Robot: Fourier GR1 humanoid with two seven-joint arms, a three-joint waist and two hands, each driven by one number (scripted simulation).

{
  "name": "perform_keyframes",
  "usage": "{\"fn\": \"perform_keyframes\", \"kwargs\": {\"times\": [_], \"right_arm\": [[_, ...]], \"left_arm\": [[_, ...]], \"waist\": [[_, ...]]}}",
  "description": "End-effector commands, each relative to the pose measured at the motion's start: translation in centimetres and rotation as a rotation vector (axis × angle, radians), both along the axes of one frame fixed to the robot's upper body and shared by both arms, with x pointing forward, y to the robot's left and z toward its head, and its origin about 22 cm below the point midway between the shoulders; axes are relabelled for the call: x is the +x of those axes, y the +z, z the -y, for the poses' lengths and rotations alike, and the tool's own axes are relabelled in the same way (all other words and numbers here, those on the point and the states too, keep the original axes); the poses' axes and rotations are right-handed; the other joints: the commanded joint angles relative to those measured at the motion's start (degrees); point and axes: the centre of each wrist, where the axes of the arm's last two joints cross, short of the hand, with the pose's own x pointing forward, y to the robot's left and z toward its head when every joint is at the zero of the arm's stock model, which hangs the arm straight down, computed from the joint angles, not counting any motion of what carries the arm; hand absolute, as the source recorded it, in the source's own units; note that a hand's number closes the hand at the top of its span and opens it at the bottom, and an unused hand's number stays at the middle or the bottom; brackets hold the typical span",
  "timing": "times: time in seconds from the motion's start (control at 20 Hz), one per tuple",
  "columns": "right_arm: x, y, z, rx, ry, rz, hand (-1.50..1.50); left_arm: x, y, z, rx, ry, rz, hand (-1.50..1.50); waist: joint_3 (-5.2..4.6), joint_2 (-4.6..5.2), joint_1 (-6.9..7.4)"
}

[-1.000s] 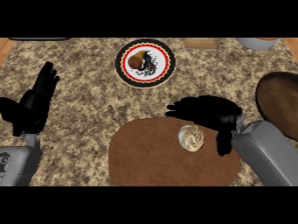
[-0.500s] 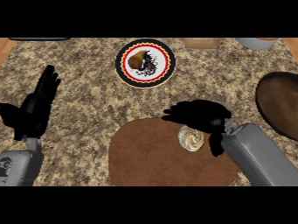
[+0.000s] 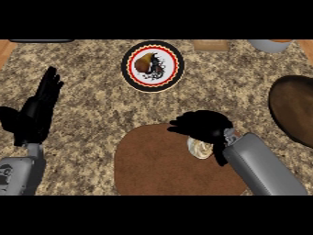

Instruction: Pick the cupcake from the cutting board and place it in the pan

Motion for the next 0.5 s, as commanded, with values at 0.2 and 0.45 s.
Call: {"fn": "perform_keyframes", "kwargs": {"times": [0.2, 0.45], "right_arm": [[0.3, -1.8, 0.4, 0.014, 0.150, -0.023, 1.50], [-1.4, -0.2, 1.3, 0.037, 0.137, -0.003, 1.50]], "left_arm": [[0.7, 1.5, 0.1, 0.011, 0.003, 0.000, 0.00], [0.1, 0.8, 0.0, 0.001, -0.001, 0.009, 0.00]], "waist": [[0.01, 0.05, 0.10], [-0.02, -0.11, -0.35]]}}
